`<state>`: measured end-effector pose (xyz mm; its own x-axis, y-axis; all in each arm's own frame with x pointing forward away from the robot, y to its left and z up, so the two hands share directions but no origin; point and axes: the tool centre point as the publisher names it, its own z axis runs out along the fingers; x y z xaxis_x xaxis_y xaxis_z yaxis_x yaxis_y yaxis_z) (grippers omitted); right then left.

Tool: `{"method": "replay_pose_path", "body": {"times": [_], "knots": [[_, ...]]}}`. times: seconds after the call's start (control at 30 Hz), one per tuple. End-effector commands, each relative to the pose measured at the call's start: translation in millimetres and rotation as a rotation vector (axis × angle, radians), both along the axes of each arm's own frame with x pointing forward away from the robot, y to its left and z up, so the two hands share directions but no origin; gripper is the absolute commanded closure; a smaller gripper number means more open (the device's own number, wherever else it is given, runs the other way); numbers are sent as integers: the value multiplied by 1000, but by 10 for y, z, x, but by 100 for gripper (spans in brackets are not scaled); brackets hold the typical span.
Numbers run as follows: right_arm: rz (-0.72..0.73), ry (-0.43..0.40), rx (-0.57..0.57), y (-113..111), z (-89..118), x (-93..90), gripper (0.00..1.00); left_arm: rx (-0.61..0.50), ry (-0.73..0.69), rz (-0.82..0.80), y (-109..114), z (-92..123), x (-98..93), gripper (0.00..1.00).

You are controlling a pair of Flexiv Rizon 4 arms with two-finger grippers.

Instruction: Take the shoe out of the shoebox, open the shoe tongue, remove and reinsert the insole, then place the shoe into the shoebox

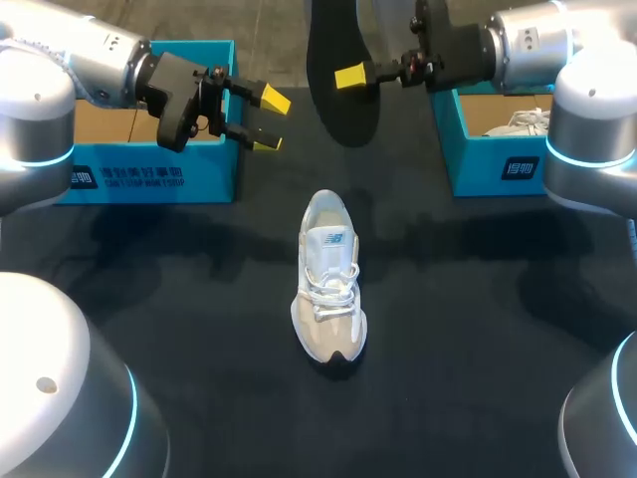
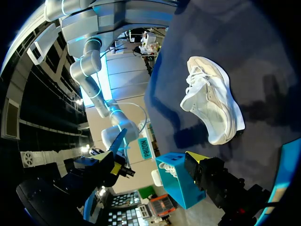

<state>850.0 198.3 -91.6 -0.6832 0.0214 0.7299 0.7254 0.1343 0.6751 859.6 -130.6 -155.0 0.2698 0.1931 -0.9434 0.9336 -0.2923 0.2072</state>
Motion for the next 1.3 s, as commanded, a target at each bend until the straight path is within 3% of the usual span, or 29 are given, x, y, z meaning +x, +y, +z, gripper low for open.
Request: {"method": "replay_pose_path", "body": {"times": [0.03,0.57,0.63,0.67,0.87,1.3], "knots": [[-1,-1,0,11,-6,0,100,2,-1,-2,4,6,5,0],[-1,-1,0,11,-6,0,100,2,-1,-2,4,6,5,0],[-11,-24,-8,55,-53,60,100,9,19,-23,45,-37,58,0],[2,-80,-14,72,-67,112,100,19,27,-31,74,-68,85,0],[0,-159,-60,121,-248,230,100,42,64,-44,183,-160,157,0],[101,-220,-80,160,-706,404,100,199,307,11,331,-575,70,0]]}}
